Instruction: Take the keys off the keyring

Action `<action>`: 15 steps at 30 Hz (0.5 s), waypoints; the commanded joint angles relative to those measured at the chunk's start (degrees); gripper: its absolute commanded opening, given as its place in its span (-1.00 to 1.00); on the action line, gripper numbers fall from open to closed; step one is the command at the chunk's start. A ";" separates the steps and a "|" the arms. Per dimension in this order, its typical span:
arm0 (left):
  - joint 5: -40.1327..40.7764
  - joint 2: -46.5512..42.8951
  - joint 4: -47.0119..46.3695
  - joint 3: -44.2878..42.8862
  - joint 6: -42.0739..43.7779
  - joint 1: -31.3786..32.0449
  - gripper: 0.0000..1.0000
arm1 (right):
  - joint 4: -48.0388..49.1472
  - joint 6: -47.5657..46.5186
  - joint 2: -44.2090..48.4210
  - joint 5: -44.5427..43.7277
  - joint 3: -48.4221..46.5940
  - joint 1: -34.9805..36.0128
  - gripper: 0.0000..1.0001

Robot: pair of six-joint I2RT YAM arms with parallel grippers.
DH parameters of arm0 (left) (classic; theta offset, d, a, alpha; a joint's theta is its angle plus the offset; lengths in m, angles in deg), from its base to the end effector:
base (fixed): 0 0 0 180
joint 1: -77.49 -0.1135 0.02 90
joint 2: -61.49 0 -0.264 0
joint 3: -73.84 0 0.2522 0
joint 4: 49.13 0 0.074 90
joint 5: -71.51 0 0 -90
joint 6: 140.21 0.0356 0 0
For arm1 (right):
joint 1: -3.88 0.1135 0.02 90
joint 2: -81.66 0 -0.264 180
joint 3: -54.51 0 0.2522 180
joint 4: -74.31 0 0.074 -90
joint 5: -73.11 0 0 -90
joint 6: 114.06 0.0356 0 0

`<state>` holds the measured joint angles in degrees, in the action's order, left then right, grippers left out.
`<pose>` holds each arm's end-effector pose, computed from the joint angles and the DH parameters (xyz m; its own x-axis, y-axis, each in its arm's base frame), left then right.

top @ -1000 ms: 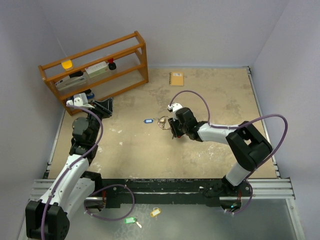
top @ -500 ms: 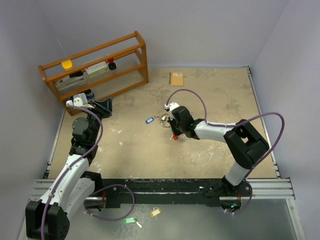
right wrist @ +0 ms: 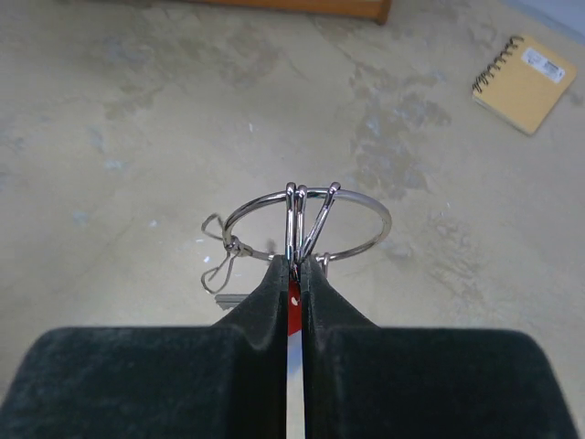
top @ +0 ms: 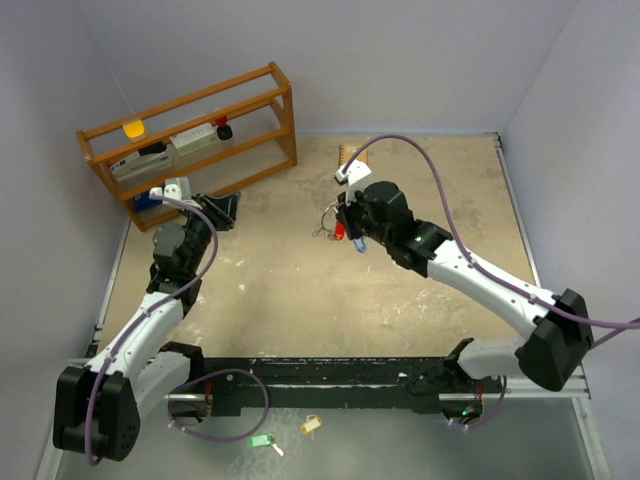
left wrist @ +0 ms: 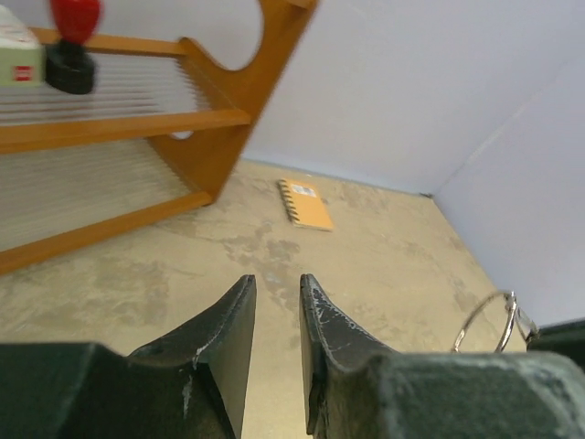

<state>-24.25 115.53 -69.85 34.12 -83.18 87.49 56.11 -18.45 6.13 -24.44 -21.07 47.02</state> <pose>0.2141 -0.0414 0.2770 -0.0554 -0.5400 -0.8398 0.2871 0.7970 -0.5314 0.2295 0.2086 0.3353 -0.2836 -0.1329 -0.9497 -0.5617 0.8257 0.0522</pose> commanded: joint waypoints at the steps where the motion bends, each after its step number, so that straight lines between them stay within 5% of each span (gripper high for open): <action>1: -9.44 2.40 -8.09 -4.01 6.09 3.24 -0.46 | -1.23 0.25 3.17 4.92 -2.16 0.46 -1.00; 6: -13.18 4.77 -13.23 -4.57 6.31 7.34 -0.13 | -1.32 0.94 5.47 6.20 -2.42 1.13 -1.00; 15: -13.63 9.13 -14.14 -7.45 14.60 20.28 -0.05 | -1.35 0.90 6.01 5.22 -2.59 2.28 -1.00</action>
<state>-36.32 122.90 -81.30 30.43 -74.65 103.57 53.05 -18.01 9.85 -19.31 -21.71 48.63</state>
